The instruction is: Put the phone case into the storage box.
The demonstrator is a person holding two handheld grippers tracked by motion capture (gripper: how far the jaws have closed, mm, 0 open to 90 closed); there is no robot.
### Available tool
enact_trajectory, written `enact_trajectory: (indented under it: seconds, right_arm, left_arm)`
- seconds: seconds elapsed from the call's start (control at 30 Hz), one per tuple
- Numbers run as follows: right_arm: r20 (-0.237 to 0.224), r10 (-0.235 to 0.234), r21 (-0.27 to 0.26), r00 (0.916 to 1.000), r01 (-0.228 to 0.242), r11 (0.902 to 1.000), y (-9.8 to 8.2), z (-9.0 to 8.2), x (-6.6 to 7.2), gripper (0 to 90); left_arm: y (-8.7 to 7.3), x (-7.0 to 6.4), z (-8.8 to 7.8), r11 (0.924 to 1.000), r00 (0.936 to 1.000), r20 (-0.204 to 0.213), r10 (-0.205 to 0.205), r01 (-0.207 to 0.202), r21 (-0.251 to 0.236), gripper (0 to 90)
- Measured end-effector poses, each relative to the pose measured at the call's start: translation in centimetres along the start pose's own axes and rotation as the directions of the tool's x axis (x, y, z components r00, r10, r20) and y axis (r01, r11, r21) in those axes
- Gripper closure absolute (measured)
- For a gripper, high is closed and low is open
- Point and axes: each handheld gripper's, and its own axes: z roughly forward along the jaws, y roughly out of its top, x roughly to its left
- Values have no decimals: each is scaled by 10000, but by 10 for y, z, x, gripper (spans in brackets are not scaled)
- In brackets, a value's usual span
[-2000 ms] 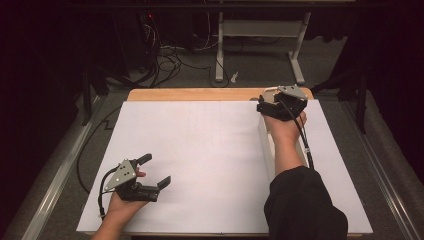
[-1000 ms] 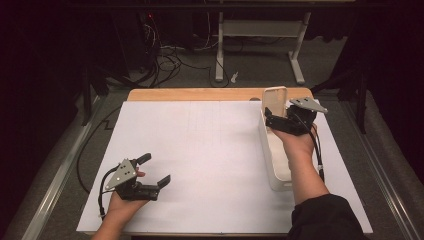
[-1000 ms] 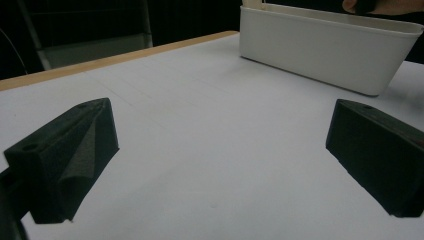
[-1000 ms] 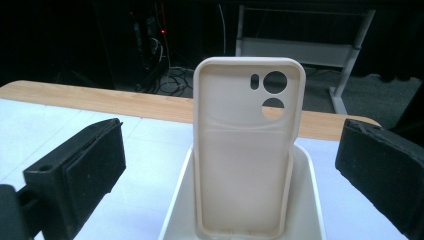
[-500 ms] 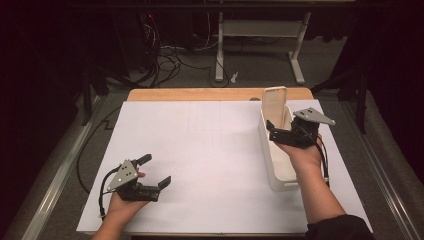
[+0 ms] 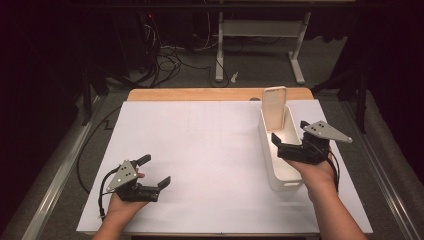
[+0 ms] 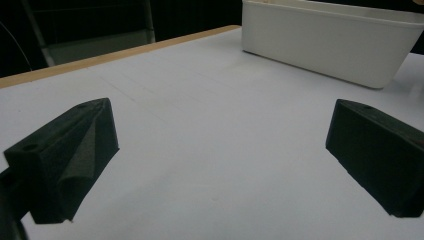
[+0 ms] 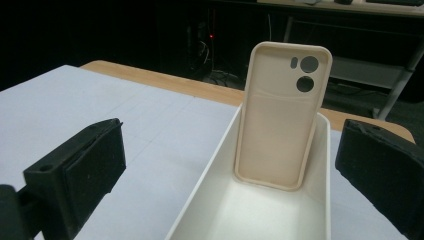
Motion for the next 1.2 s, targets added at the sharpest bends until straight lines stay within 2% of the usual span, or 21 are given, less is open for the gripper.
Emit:
enact_trajectory:
  seconds: [0.37,0.67,0.8,0.9,1.0,1.07,1.2]
  right_arm:
    - [-339,-277,-335,9990,266,9991,-13,-32,1,1]
    - [-554,-659,-475,9963,633,9969,-33,-52,3,1]
    - [-580,-559,-593,9967,524,9969,-46,-59,0,1]
    - [-559,-667,-660,9962,630,9958,-55,-65,-1,1]
    - [-585,-658,-822,9961,609,9948,-63,-73,-4,1]
    - [-550,-846,-840,9949,798,9933,-67,-78,-5,1]
    - [-580,-709,-938,9958,653,9934,-73,-83,-7,1]
  left_arm:
    - [0,2,-3,10000,9999,-120,-62,62,-36,14]
    - [-1,5,-6,9998,9996,-250,-157,154,-116,14]
    - [-2,7,-9,9995,9991,-356,-251,245,-173,15]
    - [-2,7,-12,9995,9983,-496,-294,288,-141,15]
    - [-4,4,-16,10000,9980,-633,-65,69,61,15]
    - [-6,3,-19,9999,9979,-653,-27,37,159,15]
    - [-5,6,-23,9996,9969,-745,-239,229,-136,15]
